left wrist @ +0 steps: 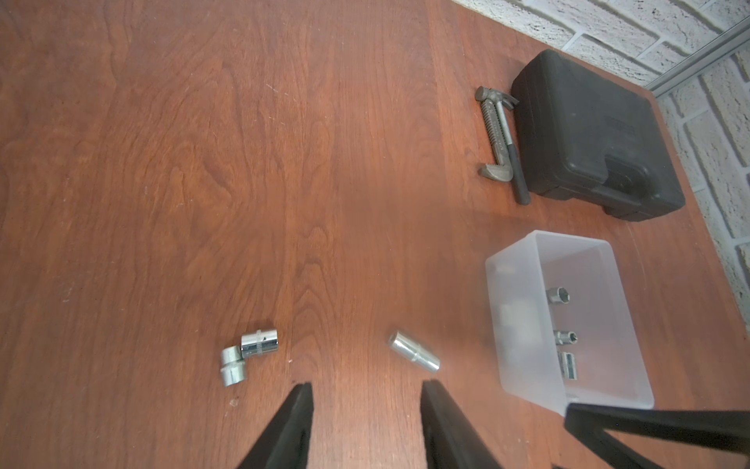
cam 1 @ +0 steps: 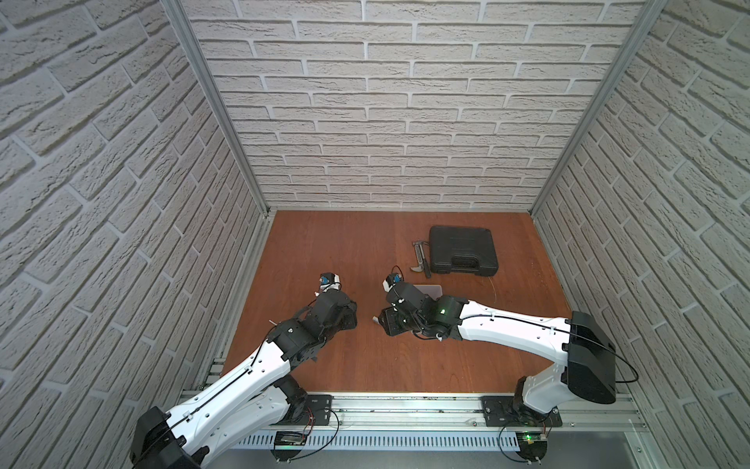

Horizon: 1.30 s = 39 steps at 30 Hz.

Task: Put the socket on the desktop into the storage box
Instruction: Pick up the socket head at the center of the board.

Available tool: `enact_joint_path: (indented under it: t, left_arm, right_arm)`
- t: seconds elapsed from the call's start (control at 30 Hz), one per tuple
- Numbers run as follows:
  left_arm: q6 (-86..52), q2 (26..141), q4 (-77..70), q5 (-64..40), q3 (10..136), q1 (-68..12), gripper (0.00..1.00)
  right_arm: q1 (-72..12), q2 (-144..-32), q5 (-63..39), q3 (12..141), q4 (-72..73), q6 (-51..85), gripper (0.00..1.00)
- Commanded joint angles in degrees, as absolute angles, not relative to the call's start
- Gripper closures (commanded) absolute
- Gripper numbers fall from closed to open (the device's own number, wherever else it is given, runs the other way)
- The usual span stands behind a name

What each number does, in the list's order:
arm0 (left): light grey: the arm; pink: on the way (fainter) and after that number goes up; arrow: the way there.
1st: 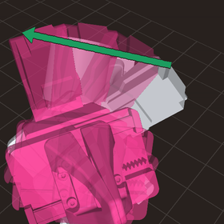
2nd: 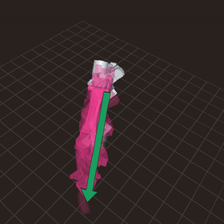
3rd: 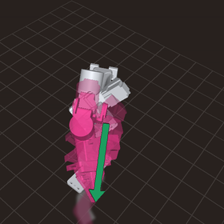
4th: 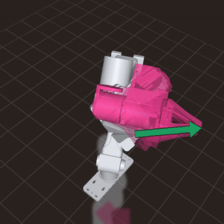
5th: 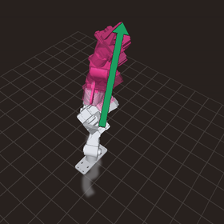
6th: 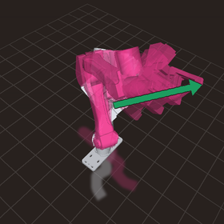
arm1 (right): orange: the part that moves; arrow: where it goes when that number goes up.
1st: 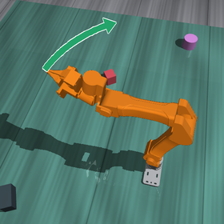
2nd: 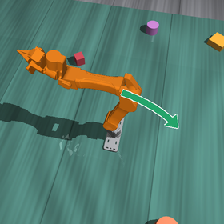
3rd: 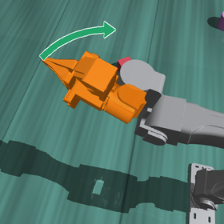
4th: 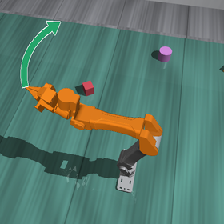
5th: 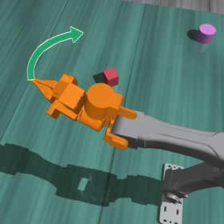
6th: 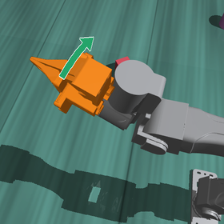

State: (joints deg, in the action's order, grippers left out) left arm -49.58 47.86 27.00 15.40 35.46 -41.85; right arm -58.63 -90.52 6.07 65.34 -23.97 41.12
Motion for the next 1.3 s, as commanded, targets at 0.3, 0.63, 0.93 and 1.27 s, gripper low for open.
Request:
enact_joint_path:
  t: [0.3, 0.63, 0.93, 1.27]
  left_arm:
    - [-51.2, 45.2, 26.5, 13.7, 32.6, -40.5, 0.53]
    - [-51.1, 45.3, 26.1, 12.5, 32.3, -40.2, 0.54]
    - [-50.9, 45.5, 25.5, 12.1, 31.8, -39.8, 0.54]
    - [-51.2, 45.1, 24.7, 11.9, 30.5, -39.2, 0.55]
  right_arm:
    - [-57.2, -99.5, 3.8, 70.4, -23.5, 40.3, 0.57]
    - [-54.8, -106.3, 4.2, 75.0, -25.8, 39.9, 0.61]
    - [-54.6, -110.8, 6.0, 77.4, -28.1, 39.3, 0.60]
    - [-54.5, -115.0, 5.8, 79.1, -28.1, 38.5, 0.63]
